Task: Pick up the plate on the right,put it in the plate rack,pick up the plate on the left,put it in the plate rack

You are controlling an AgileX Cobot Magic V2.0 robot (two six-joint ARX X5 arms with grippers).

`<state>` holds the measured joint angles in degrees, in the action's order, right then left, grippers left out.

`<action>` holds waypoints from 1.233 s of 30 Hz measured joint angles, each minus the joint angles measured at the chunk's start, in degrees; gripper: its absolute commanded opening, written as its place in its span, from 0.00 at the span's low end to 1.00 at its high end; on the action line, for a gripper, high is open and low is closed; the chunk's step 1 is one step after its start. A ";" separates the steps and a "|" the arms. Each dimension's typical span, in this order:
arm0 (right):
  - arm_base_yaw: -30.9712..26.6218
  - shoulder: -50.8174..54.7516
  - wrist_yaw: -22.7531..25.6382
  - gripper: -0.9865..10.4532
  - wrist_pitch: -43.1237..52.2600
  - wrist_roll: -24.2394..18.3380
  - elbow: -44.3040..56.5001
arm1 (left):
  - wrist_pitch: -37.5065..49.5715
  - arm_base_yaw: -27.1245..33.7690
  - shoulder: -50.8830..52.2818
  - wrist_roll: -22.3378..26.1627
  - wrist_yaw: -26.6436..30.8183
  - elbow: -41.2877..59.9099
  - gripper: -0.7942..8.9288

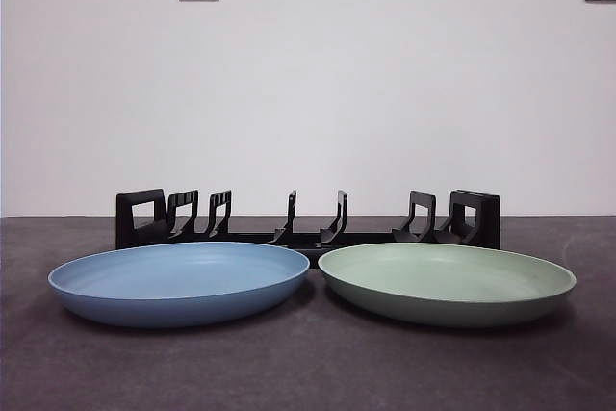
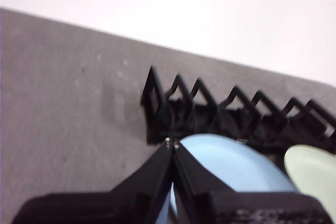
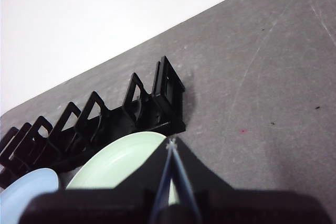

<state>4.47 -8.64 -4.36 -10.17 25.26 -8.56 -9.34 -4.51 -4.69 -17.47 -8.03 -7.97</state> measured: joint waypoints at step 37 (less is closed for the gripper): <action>-0.02 -61.75 -16.66 0.36 -10.54 -10.71 -29.29 | -9.20 -7.89 -45.00 4.39 -19.04 -35.98 0.42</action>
<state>4.45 -70.39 -21.02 -20.71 14.55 -37.85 -18.55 -12.40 -49.69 -13.08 -27.07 -43.94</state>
